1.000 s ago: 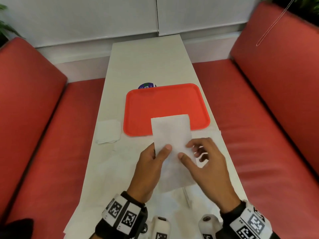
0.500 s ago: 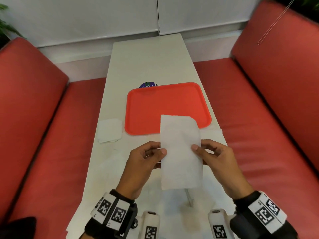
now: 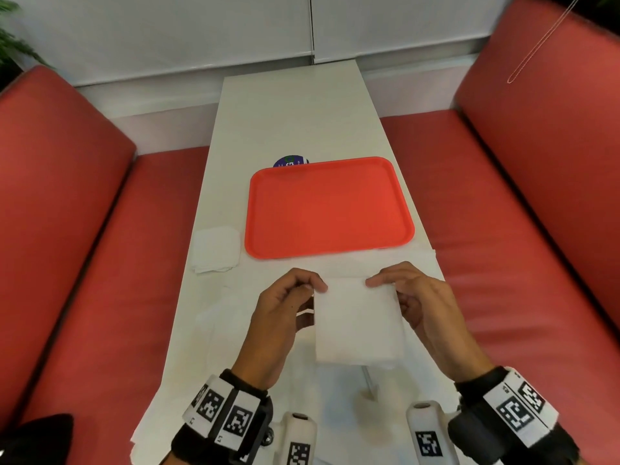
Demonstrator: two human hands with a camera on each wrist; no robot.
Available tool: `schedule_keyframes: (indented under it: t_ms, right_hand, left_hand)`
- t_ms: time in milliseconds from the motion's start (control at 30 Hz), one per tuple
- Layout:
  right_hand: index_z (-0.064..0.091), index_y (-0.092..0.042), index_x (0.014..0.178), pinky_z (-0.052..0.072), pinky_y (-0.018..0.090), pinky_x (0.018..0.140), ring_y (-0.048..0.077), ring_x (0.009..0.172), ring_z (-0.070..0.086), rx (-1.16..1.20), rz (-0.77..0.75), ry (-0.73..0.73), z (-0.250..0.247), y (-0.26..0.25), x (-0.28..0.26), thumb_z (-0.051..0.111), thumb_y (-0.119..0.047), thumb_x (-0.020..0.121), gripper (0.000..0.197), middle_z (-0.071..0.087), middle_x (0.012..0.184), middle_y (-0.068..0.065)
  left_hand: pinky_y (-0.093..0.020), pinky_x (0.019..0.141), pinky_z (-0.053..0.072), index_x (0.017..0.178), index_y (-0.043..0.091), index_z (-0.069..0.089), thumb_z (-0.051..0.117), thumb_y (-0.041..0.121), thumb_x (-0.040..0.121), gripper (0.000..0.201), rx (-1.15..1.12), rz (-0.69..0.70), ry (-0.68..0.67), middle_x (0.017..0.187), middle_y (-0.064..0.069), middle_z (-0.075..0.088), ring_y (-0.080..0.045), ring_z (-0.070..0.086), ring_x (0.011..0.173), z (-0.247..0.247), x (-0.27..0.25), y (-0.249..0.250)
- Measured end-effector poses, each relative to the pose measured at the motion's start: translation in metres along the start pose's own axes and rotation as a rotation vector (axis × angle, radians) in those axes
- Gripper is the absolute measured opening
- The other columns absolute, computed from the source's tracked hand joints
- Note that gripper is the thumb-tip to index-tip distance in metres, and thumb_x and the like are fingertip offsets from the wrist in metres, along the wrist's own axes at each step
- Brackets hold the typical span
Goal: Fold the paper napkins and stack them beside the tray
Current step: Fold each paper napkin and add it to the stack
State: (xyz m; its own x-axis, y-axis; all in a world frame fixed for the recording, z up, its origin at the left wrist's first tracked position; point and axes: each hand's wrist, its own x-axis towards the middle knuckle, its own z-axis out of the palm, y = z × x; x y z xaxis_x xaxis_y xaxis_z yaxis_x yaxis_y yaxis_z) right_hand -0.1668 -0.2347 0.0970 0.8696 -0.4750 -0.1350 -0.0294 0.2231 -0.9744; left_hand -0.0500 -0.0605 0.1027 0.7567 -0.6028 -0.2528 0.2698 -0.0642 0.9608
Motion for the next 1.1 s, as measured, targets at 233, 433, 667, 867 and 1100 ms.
schedule_keyframes:
  t_ms: [233,433,667,867,1100]
  right_hand:
    - [0.073,-0.013,0.087,0.059,0.036,0.076,0.025,0.086,0.070,-0.054,-0.087,0.023,0.008,0.001,0.001,0.076,0.003,0.080,0.017,0.063,0.102,0.004]
    - [0.064,-0.017,0.105,0.058,0.033,0.075,0.020,0.086,0.066,-0.068,-0.075,0.012,0.016,0.002,0.008,0.073,0.006,0.082,0.034,0.057,0.104,0.003]
    - [0.063,-0.019,0.113,0.059,0.030,0.074,0.018,0.091,0.070,-0.048,-0.014,0.020,0.039,0.005,0.024,0.067,0.006,0.088,0.036,0.062,0.101,0.001]
    - [0.066,-0.026,0.109,0.057,0.027,0.071,0.015,0.090,0.069,-0.162,0.045,-0.010,0.071,0.015,0.036,0.069,0.004,0.087,0.037,0.063,0.101,-0.001]
    - [0.079,-0.026,0.090,0.057,0.034,0.078,0.016,0.085,0.073,-0.375,0.172,-0.114,0.119,0.026,0.061,0.076,-0.038,0.080,0.016,0.077,0.093,-0.005]
  left_hand:
    - [-0.045,0.082,0.056,0.111,0.016,0.060,0.071,0.039,0.085,0.037,-0.046,-0.052,0.066,0.096,-0.004,0.072,-0.027,0.070,0.089,0.003,0.004,-0.005]
    - [-0.037,0.081,0.051,0.095,0.014,0.074,0.068,0.021,0.095,0.010,-0.033,-0.055,0.052,0.092,-0.004,0.075,-0.018,0.068,0.086,-0.006,0.010,-0.007]
    - [-0.045,0.088,0.055,0.089,0.015,0.072,0.066,0.022,0.095,0.011,-0.015,-0.065,0.026,0.091,-0.008,0.075,-0.028,0.071,0.089,-0.029,0.020,-0.005]
    - [-0.057,0.096,0.052,0.101,0.012,0.075,0.068,0.028,0.094,0.019,0.037,-0.078,0.034,0.102,-0.012,0.076,-0.036,0.070,0.102,-0.060,0.031,-0.005]
    - [-0.047,0.078,0.054,0.091,0.015,0.076,0.071,0.031,0.093,0.017,0.276,0.043,-0.023,0.086,-0.009,0.075,-0.032,0.069,0.085,-0.108,0.039,-0.014]
